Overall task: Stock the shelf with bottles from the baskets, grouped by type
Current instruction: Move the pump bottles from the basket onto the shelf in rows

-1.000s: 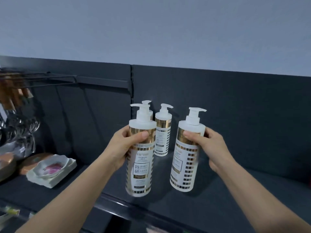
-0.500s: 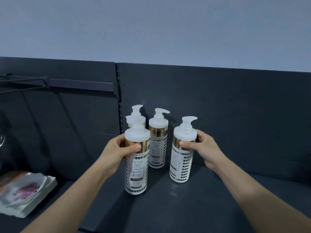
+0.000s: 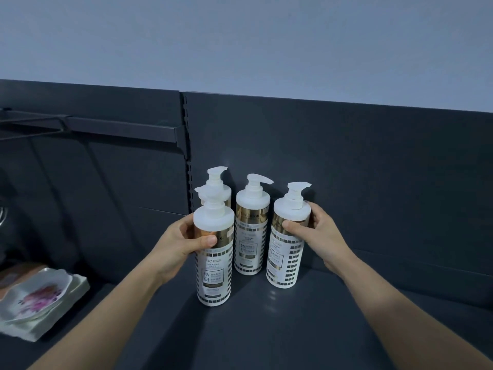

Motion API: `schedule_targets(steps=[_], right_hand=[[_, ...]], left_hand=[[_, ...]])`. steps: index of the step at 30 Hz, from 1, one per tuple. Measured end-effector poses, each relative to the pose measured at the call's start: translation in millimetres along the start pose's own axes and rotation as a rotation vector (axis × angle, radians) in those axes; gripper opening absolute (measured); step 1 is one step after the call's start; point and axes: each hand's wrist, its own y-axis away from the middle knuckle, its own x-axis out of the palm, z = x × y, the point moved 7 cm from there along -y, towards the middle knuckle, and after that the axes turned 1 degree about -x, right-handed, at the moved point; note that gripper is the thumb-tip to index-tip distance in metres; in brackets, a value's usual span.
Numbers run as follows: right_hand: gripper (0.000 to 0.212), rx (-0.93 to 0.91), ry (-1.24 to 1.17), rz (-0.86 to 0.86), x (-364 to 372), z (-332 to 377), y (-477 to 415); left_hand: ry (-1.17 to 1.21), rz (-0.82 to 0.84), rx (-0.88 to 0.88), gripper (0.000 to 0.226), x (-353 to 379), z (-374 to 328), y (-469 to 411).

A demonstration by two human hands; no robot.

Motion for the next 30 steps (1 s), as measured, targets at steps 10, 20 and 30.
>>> schedule_targets(steps=[10,20,30], right_hand=[[0.056,-0.017,0.276,-0.179,5,-14,2],[0.047,-0.037,0.237,-0.197,10,-16,-3],[0.079,-0.059,0.315,-0.206,13,-15,3]], left_hand=[[-0.476,-0.175,0.002,0.076,1,-3,13],[-0.492,-0.1,-0.07,0.074,-27,2,-12],[-0.521,-0.062,-0.056,0.07,-24,0,-11]])
